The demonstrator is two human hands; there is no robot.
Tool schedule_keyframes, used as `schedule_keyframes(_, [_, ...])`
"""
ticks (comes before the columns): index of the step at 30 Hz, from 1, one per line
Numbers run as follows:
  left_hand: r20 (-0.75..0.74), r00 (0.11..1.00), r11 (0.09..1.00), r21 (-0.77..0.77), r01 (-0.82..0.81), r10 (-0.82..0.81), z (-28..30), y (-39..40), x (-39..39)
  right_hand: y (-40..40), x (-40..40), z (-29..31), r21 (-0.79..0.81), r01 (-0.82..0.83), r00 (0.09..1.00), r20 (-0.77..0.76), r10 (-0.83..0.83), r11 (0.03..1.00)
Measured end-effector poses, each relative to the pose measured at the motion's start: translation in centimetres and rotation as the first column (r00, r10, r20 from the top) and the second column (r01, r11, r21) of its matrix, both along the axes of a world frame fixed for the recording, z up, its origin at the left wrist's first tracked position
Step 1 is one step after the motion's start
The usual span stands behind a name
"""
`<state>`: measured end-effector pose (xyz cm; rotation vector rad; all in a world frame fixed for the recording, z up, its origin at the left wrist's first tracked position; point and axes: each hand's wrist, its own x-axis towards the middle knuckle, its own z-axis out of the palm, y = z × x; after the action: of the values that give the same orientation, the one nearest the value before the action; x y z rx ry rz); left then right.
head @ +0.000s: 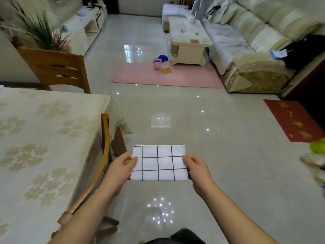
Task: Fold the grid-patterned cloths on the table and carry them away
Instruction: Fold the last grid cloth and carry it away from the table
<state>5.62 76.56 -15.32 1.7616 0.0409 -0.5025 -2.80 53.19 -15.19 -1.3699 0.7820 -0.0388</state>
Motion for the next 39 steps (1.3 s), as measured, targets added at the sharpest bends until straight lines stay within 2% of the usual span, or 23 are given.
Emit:
schedule_keyframes(9, [-0.030, 1.000, 0.998, 0.070, 0.004, -0.002, -1.1, -8.0, 9.8, -8.4, 10.3, -2.1, 0.019, -0.009, 1.000, 0.016, 0.009, 1.000])
schedule_keyframes(19, [0.013, 0.982, 0.970, 0.157, -0.187, 0.188, 1.3, -14.2, 17.9, -14.4, 22.0, -1.2, -0.006, -0.150, 0.988, 0.029, 0.150, 0.989])
schedule_keyframes(28, [-0.059, 0.945, 0.940, 0.137, -0.312, 0.322, 0.3, -13.9, 26.1, -14.6, 33.0, -1.9, -0.010, -0.256, 0.966, -0.023, 0.256, 0.967])
schedule_keyframes(34, [-0.109, 0.924, 0.930, 0.058, -0.363, 0.367, -0.3, -12.0, 34.7, -12.4, 43.0, -1.4, -0.058, -0.302, 0.953, -0.017, 0.302, 0.951])
schedule_keyframes(39, [-0.046, 0.928, 0.926, 0.100, -0.363, 0.369, 0.8, -10.2, 41.2, -10.6, 49.6, 0.2, -0.091, -0.324, 0.945, 0.008, 0.326, 0.942])
